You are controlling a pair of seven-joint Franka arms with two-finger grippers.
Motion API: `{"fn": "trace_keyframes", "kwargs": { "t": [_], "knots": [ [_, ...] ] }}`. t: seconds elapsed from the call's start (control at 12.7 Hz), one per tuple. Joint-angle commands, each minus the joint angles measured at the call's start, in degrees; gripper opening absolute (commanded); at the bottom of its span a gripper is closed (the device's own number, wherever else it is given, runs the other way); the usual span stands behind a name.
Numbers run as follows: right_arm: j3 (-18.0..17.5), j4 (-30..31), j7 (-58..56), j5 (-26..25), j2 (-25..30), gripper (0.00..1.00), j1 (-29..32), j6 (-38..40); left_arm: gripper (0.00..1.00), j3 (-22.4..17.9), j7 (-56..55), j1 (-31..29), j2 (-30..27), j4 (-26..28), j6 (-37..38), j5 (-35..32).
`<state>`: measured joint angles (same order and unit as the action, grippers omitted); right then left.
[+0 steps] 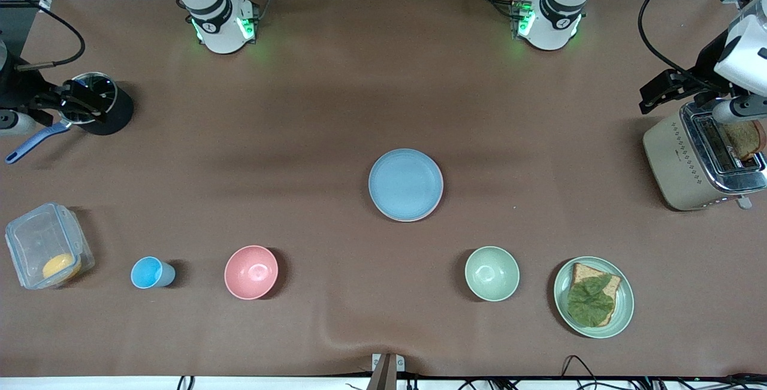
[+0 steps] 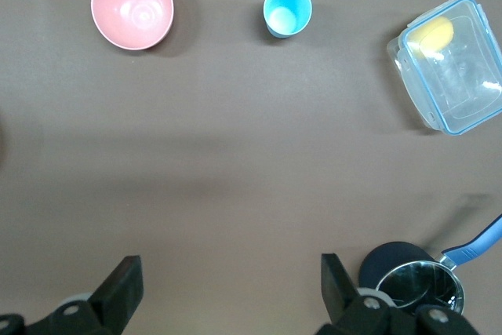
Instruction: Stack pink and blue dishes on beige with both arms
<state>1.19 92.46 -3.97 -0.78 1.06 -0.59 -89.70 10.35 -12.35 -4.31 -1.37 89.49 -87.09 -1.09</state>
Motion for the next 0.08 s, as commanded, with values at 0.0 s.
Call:
{"fn": "trace_keyframes", "kwargs": {
  "t": [0.0],
  "knots": [
    [-0.75,-1.05,0.9,0.96,-0.09,1.0,0.85,1.02,1.0,-0.16,1.36,-0.09,-0.3,-1.07,1.66,-1.2]
  ]
}}
